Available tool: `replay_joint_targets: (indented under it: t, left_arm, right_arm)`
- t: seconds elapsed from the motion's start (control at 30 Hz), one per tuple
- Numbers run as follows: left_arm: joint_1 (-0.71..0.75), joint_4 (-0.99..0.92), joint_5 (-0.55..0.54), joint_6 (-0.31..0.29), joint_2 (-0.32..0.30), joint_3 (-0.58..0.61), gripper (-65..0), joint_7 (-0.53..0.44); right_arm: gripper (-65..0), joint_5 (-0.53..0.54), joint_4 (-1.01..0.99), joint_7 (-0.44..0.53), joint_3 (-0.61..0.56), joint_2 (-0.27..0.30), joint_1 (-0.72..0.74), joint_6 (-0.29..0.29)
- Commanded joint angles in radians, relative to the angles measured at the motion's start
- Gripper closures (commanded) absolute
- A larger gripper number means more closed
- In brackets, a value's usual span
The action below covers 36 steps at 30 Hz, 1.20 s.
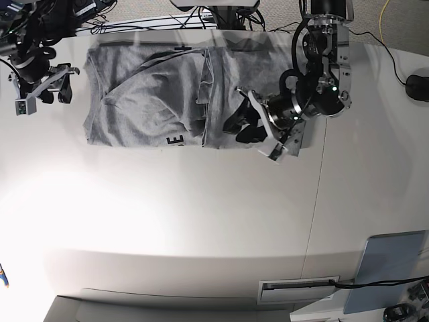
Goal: Fold the T-shirt properly
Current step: 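Regrasp the folded strip with the right gripper and pull it inward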
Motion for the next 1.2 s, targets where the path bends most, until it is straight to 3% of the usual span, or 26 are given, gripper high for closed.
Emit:
replay_joint_targets:
  t: [0.0, 0.17, 0.27, 0.37, 0.47, 0.6, 0.97, 1.17]
  left_arm:
    - [-0.008, 0.018, -0.024, -0.006, 0.000, -0.005, -24.1, -0.019]
    - [0.011, 0.018, -0.023, -0.008, 0.000, -0.005, -24.1, -0.021]
    - [0.018, 0.018, -0.023, -0.008, 0.000, -0.005, -24.1, -0.020]
    - [0.016, 0.018, -0.023, -0.008, 0.000, -0.005, -24.1, -0.021]
    - [0.017, 0.018, -0.023, -0.008, 0.000, -0.005, -24.1, -0.021]
    - [0.017, 0.018, -0.023, -0.008, 0.000, -0.005, -24.1, -0.021]
    - [0.016, 0.018, -0.023, -0.008, 0.000, -0.005, -24.1, -0.022]
    - [0.016, 0.018, -0.023, -0.008, 0.000, -0.005, -24.1, -0.022]
  right_arm:
    - [-29.3, 0.047, -0.016, 0.014, 0.007, 0.021, 0.013, 0.016]
    - [-40.2, 0.096, -0.110, 0.016, -0.014, 0.039, 0.036, 0.043]
    - [-40.4, 0.138, -0.111, 0.008, -0.019, 0.039, 0.037, 0.042]
    - [-40.3, 0.179, -0.111, -0.024, -0.019, 0.039, 0.039, -0.020]
    - [-40.3, 0.247, -0.111, -0.060, -0.019, 0.037, 0.040, -0.029]
    - [-40.3, 0.245, -0.121, -0.059, -0.019, 0.037, 0.046, -0.063]
    - [-40.3, 0.308, -0.333, -0.108, -0.022, 0.037, 0.146, -0.034]
    - [-40.3, 0.319, -0.385, -0.103, -0.115, 0.037, 0.161, -0.034]
